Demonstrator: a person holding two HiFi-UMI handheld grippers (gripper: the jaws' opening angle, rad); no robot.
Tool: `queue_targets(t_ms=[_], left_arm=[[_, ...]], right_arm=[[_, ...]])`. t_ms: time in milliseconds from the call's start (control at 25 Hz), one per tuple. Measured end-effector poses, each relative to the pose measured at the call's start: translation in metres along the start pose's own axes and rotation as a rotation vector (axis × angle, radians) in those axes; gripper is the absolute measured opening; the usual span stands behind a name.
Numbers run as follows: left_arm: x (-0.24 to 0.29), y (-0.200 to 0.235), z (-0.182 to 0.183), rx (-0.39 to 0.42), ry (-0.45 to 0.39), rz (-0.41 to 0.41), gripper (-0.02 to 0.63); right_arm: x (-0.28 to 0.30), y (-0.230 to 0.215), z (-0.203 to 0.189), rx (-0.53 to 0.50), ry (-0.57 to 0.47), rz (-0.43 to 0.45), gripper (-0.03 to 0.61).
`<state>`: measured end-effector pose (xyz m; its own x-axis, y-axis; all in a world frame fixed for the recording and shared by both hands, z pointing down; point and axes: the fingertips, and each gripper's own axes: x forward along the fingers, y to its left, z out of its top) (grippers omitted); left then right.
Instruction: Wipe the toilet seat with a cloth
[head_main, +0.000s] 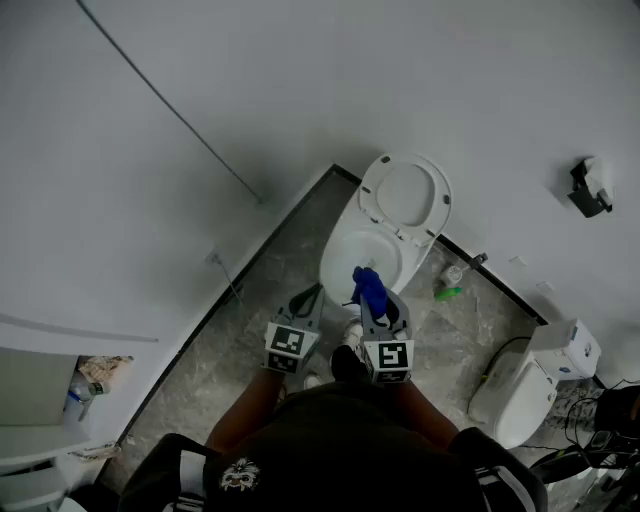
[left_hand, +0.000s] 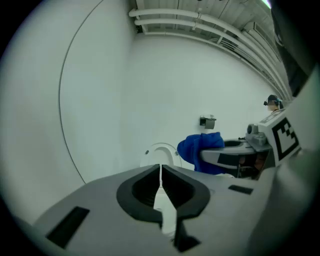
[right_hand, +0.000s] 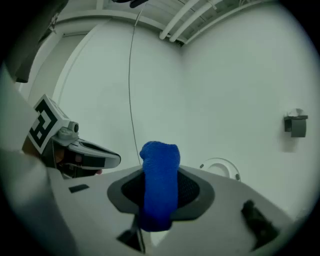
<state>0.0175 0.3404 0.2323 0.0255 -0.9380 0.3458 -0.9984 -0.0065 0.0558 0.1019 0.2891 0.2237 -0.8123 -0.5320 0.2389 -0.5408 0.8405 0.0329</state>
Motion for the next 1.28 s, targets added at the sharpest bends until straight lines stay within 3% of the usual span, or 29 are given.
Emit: queue_targets(t_ms=[120,440,720,1000,1280], left_arm=[[0.038,0.013,0.006,0.029,0.027,0.011,0.020],[0.128,0.035,0.025,-0.021,0.063,0.003,0.020],[0.180,0.037,0.057,0.027,0.072,-0.032,0.020],[0.238,0.037,0.077,0.048,0.103,-0.118,0.020],[0.314,0.060,0.079,0.022,0.140,-0.249,0.020]], right_arm=[[0.032,-0.031,0.003,0.027,-0.009,-0.010,0.106],[0.098,-0.096,0.008,0.042,-0.010,0.015,0.106],[0.128,-0.135,0.009,0.082,0.011,0.001,0.106],[0.165,-0.174,0.007,0.093,0.074,-0.056,0.106],[0.219,-0.218,-0.010,0.158,0.166,-0.183,0.106]])
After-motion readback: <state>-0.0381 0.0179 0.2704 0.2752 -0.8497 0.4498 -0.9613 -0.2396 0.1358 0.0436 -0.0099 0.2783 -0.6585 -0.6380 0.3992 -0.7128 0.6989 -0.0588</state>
